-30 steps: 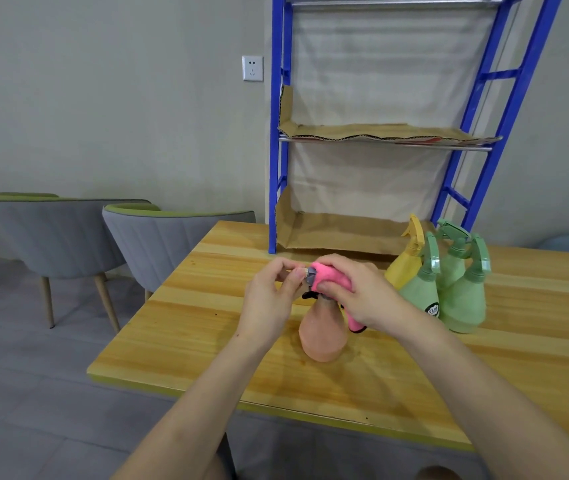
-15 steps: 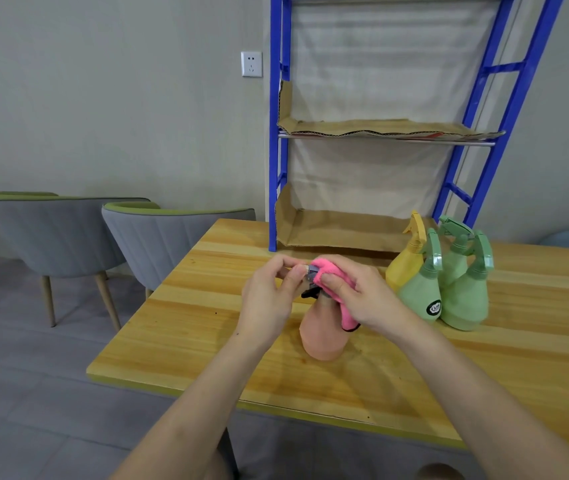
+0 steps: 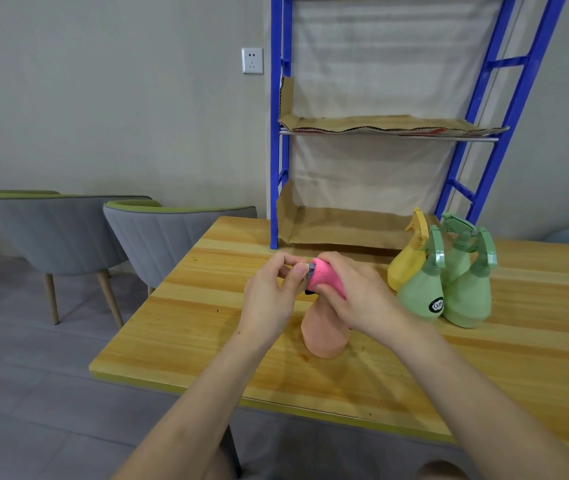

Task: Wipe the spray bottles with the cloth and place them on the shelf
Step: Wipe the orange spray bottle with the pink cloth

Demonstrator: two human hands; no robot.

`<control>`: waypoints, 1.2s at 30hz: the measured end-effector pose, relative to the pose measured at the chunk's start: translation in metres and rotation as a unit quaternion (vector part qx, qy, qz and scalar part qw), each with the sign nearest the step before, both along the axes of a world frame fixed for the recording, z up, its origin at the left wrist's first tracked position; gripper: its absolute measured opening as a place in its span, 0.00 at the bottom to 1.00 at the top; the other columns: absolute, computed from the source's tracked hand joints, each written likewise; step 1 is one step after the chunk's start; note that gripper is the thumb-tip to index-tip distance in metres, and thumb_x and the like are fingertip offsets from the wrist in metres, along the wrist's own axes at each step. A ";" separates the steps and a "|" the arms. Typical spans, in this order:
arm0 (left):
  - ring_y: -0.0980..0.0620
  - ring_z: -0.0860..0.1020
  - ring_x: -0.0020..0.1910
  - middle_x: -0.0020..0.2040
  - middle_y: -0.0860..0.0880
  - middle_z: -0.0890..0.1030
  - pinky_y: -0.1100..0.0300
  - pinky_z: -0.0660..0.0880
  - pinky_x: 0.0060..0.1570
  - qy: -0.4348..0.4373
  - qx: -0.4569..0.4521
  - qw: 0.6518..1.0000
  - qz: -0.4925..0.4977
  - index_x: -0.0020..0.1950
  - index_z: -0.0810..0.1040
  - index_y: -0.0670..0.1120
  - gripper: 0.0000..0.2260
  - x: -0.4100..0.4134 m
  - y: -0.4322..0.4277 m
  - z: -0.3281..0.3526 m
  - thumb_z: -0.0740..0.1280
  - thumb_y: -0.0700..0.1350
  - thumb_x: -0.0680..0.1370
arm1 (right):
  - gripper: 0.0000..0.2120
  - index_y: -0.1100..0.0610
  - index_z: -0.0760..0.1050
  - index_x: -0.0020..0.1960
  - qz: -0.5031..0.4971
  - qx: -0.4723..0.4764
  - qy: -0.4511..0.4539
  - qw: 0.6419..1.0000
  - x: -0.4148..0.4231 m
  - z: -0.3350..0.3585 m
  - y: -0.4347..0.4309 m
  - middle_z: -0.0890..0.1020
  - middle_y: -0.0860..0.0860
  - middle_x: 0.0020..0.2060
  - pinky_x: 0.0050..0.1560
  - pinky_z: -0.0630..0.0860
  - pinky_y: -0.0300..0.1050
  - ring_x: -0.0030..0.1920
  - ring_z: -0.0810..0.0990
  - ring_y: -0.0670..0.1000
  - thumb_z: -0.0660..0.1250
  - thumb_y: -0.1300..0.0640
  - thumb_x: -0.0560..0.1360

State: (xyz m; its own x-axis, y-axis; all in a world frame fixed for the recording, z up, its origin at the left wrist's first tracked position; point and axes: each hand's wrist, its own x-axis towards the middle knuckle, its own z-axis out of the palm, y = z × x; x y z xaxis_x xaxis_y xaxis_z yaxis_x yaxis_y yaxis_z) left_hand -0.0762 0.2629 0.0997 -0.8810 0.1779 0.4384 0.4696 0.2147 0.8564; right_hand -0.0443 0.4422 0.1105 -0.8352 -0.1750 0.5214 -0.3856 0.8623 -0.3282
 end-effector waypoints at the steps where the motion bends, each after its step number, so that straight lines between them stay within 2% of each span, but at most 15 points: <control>1: 0.58 0.81 0.50 0.48 0.59 0.85 0.49 0.79 0.56 0.000 -0.007 1.000 0.002 0.52 0.82 0.54 0.05 -0.001 -0.001 0.000 0.66 0.50 0.84 | 0.17 0.51 0.72 0.67 0.004 0.013 -0.007 1.000 0.000 0.001 0.001 0.82 0.47 0.58 0.52 0.75 0.46 0.55 0.81 0.52 0.70 0.51 0.81; 5: 0.58 0.80 0.50 0.47 0.59 0.84 0.55 0.78 0.53 0.005 -0.013 1.000 0.003 0.52 0.81 0.54 0.05 -0.002 -0.001 -0.001 0.66 0.50 0.84 | 0.20 0.51 0.70 0.71 0.004 0.032 -0.004 0.999 0.000 -0.003 0.003 0.80 0.49 0.62 0.57 0.78 0.50 0.58 0.81 0.54 0.69 0.53 0.81; 9: 0.60 0.79 0.48 0.45 0.61 0.83 0.61 0.74 0.48 0.005 -0.009 1.000 0.002 0.51 0.81 0.52 0.05 0.001 0.001 0.001 0.66 0.50 0.84 | 0.21 0.52 0.72 0.70 -0.014 0.013 0.031 0.999 0.000 -0.012 0.000 0.82 0.48 0.59 0.53 0.81 0.49 0.55 0.82 0.51 0.71 0.48 0.80; 14: 0.58 0.81 0.48 0.46 0.59 0.84 0.58 0.79 0.51 0.009 0.005 1.000 -0.016 0.52 0.81 0.51 0.06 -0.001 0.001 -0.001 0.66 0.49 0.84 | 0.19 0.54 0.74 0.67 -0.015 -0.015 0.069 0.997 -0.002 -0.017 -0.004 0.83 0.50 0.55 0.49 0.81 0.51 0.51 0.82 0.53 0.72 0.48 0.80; 18: 0.60 0.80 0.47 0.45 0.60 0.84 0.67 0.73 0.46 0.006 0.006 1.000 -0.016 0.51 0.81 0.50 0.05 -0.002 -0.001 -0.001 0.66 0.48 0.84 | 0.18 0.55 0.72 0.69 -0.003 0.002 0.066 0.998 -0.001 -0.016 -0.005 0.82 0.50 0.57 0.51 0.80 0.51 0.53 0.82 0.53 0.70 0.52 0.81; 20: 0.59 0.79 0.47 0.45 0.60 0.84 0.64 0.73 0.47 0.008 0.000 1.000 -0.014 0.51 0.81 0.51 0.05 -0.004 0.000 -0.001 0.66 0.48 0.84 | 0.18 0.53 0.71 0.70 0.016 0.004 0.036 0.999 0.000 -0.012 0.000 0.81 0.49 0.59 0.54 0.79 0.50 0.55 0.80 0.52 0.68 0.54 0.82; 23: 0.57 0.79 0.48 0.44 0.60 0.83 0.54 0.76 0.52 0.014 -0.007 1.000 -0.006 0.50 0.80 0.53 0.05 -0.005 0.001 -0.003 0.65 0.49 0.84 | 0.18 0.52 0.70 0.71 0.059 -0.013 -0.006 0.998 0.000 -0.007 0.009 0.80 0.48 0.59 0.56 0.77 0.49 0.56 0.79 0.50 0.65 0.57 0.82; 26: 0.54 0.81 0.54 0.49 0.59 0.84 0.42 0.77 0.58 0.027 -0.008 1.000 -0.004 0.52 0.80 0.58 0.08 -0.004 0.002 -0.006 0.63 0.56 0.83 | 0.19 0.53 0.70 0.72 0.073 -0.027 -0.027 0.997 0.001 -0.004 0.011 0.79 0.46 0.59 0.55 0.73 0.40 0.56 0.77 0.46 0.66 0.60 0.82; 29: 0.52 0.81 0.59 0.52 0.60 0.85 0.40 0.77 0.61 0.023 -0.006 1.000 0.002 0.56 0.80 0.63 0.10 -0.005 0.004 -0.011 0.63 0.63 0.80 | 0.19 0.50 0.69 0.73 0.069 -0.050 -0.052 0.995 0.003 -0.002 0.014 0.80 0.44 0.59 0.55 0.72 0.39 0.55 0.77 0.44 0.65 0.59 0.83; 31: 0.51 0.81 0.60 0.53 0.60 0.85 0.39 0.76 0.62 0.024 -0.016 1.000 0.012 0.58 0.79 0.64 0.10 -0.008 0.005 -0.014 0.64 0.64 0.80 | 0.18 0.46 0.69 0.71 0.058 -0.096 -0.072 0.991 0.005 -0.001 0.017 0.81 0.43 0.58 0.55 0.76 0.44 0.56 0.79 0.45 0.65 0.59 0.84; 33: 0.51 0.81 0.61 0.54 0.60 0.85 0.38 0.76 0.62 0.021 -0.021 0.999 0.017 0.59 0.79 0.63 0.11 -0.011 0.006 -0.015 0.64 0.63 0.80 | 0.16 0.45 0.70 0.67 0.056 -0.180 -0.094 0.978 0.009 -0.001 0.019 0.83 0.42 0.57 0.56 0.79 0.49 0.56 0.82 0.46 0.66 0.59 0.84; 36: 0.50 0.81 0.61 0.54 0.59 0.85 0.39 0.77 0.62 0.021 -0.016 0.999 0.023 0.59 0.79 0.62 0.10 -0.014 0.006 -0.016 0.64 0.62 0.81 | 0.13 0.43 0.72 0.65 0.063 -0.281 -0.107 0.952 0.014 -0.001 0.024 0.83 0.42 0.57 0.54 0.81 0.49 0.56 0.83 0.47 0.67 0.57 0.84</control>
